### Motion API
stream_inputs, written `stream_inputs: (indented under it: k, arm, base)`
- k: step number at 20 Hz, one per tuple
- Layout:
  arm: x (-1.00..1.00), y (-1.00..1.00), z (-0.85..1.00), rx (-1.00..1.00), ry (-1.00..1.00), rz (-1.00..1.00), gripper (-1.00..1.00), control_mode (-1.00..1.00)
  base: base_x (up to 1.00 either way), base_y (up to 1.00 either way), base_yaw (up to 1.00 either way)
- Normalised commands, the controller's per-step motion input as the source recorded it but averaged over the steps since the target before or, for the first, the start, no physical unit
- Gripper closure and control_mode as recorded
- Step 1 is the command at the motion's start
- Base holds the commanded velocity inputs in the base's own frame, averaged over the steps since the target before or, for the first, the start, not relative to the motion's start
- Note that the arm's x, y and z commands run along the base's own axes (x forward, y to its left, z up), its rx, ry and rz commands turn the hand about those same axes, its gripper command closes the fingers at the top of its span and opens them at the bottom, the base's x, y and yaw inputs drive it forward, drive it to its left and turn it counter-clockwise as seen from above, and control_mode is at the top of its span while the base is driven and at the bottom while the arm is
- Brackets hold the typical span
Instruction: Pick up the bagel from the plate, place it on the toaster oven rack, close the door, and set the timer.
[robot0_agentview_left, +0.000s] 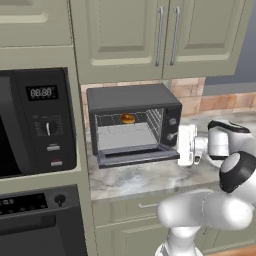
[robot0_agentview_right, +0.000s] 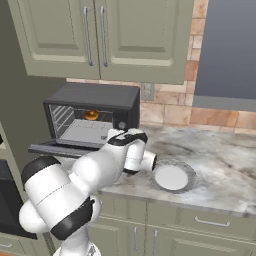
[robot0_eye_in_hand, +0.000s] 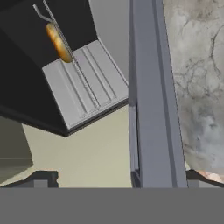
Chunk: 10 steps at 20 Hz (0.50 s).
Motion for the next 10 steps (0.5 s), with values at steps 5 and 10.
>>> stream_inputs:
  k: [5, 10]
  arm:
    - [0.32, 0.09, 0.64, 0.45, 0.25, -0.08, -1.00, -1.00]
    - [0.42, 0.33, 0.58, 0.44, 0.23, -0.11, -1.00, -1.00]
  base:
    - [0.00, 0.00, 0.00]
    - [0.00, 0.00, 0.00]
